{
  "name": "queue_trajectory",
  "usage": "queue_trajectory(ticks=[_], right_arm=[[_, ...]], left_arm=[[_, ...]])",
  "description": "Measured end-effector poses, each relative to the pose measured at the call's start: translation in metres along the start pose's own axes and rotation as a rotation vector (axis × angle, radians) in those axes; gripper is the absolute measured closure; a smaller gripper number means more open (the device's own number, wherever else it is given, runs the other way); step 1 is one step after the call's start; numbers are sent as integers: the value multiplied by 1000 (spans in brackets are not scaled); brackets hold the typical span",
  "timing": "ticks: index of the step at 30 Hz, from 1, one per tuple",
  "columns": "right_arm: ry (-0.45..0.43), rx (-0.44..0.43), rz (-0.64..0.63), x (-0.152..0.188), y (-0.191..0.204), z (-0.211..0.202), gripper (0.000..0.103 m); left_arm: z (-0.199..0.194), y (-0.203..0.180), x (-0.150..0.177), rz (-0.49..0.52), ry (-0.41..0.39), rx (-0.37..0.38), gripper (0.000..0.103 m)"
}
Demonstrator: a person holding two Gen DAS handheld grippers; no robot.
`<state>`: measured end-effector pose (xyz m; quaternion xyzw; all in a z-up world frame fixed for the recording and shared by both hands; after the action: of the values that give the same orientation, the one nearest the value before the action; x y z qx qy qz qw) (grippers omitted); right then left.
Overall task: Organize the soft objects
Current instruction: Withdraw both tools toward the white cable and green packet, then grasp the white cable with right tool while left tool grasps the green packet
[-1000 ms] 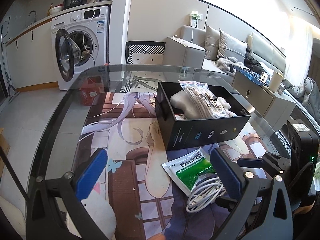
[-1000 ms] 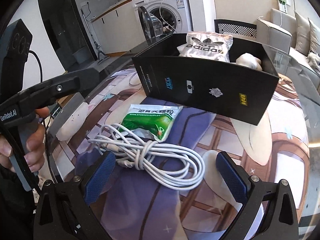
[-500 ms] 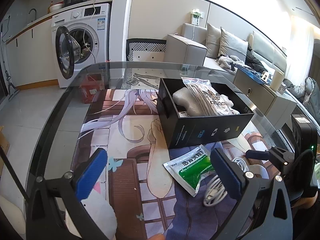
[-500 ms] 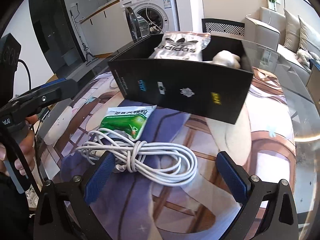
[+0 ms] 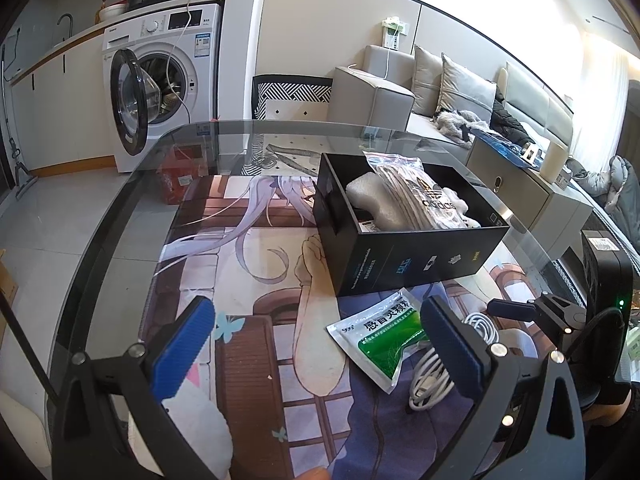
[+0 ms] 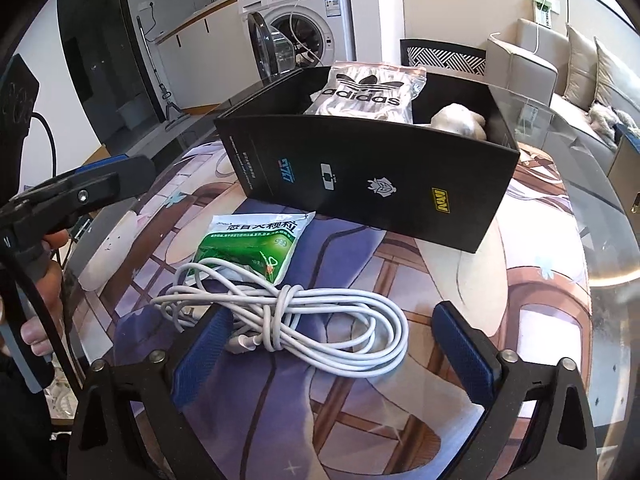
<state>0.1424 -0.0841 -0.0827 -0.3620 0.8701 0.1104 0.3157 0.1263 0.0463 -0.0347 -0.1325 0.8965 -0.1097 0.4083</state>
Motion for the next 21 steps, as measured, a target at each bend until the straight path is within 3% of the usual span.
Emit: queue_trajectory(ticks=[2, 21], right_arm=[[-7, -11, -3, -1, 1, -3, 19], [-91, -20, 11, 0, -20, -37, 23]], left_arm=[[0, 0, 0, 0, 0, -2, 0], [5, 0, 5, 7, 20, -6, 0]])
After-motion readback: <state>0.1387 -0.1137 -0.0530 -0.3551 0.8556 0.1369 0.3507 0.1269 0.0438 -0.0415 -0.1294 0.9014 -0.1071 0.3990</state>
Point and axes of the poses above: each gripper's, at about its wrist camera, not at the fingertips, and z roughly the way its jaws point, y to its left, x to its underside, the point moved 8 cm from there along z, roughly the way its jaws point, and after that the axes turned 11 degrees about -z, right-handed, at the moved point
